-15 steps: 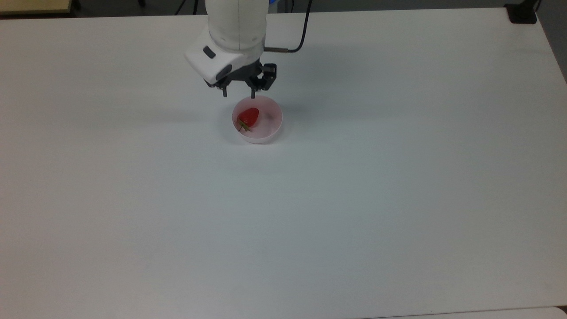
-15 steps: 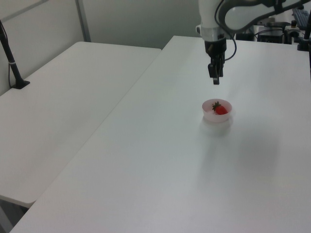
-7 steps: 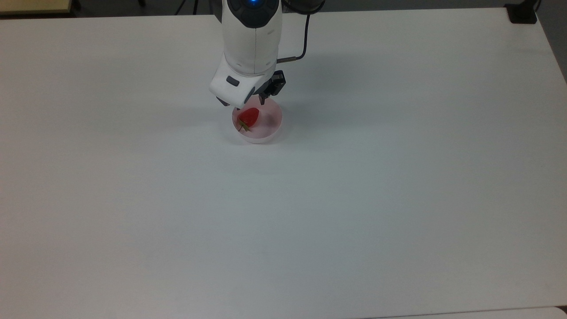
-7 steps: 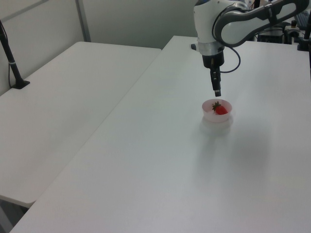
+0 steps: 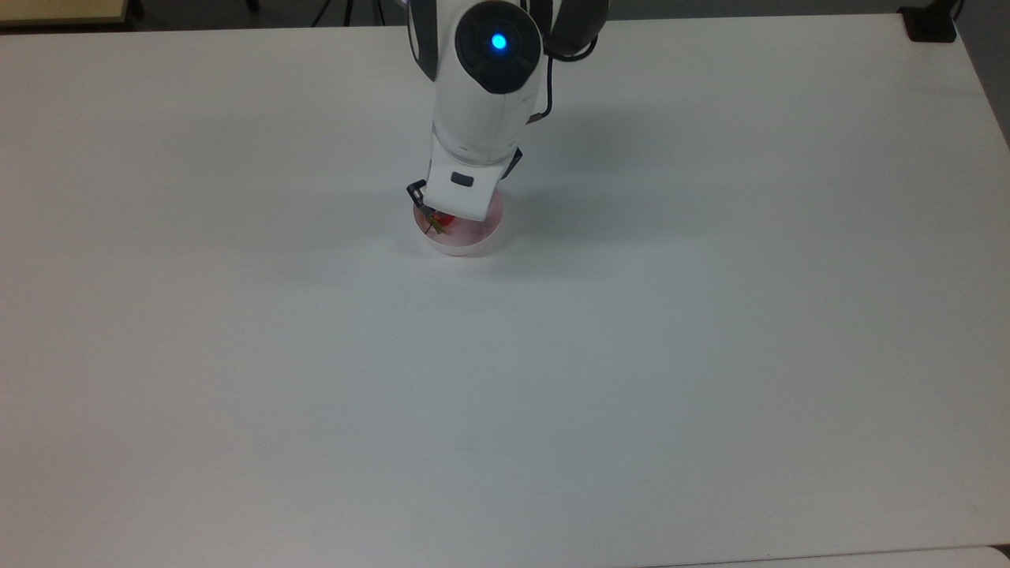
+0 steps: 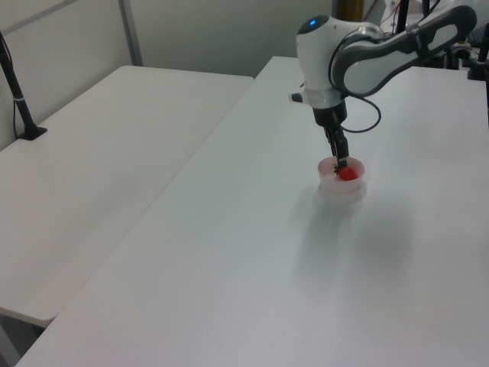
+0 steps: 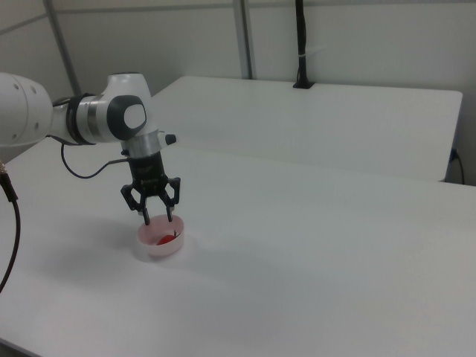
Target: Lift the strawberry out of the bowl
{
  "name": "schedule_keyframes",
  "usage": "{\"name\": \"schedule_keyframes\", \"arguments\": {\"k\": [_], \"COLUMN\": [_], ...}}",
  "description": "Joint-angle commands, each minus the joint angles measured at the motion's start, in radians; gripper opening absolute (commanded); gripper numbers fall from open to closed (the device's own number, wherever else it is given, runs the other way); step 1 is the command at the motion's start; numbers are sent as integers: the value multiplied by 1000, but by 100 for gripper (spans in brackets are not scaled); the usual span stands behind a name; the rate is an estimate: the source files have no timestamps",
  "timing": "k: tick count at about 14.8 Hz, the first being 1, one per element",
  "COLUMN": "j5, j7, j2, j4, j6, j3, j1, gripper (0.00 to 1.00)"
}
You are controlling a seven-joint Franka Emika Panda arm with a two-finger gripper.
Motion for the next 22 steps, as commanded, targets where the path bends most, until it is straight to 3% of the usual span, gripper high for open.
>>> {"name": "schedule_keyframes", "arguments": {"k": [1,6,19,22], "j5": [-43,-74,-132,-130], "j7": [-115,-248,-261,-249], "j2": [9,20,32,40], "j4": [-21,-41,-90,-90], "j6": [45,79,122,122], "j3": [-6,-6,-6,-6], "j1": [10,8,22,22], "gripper": [58,58,58,45]}}
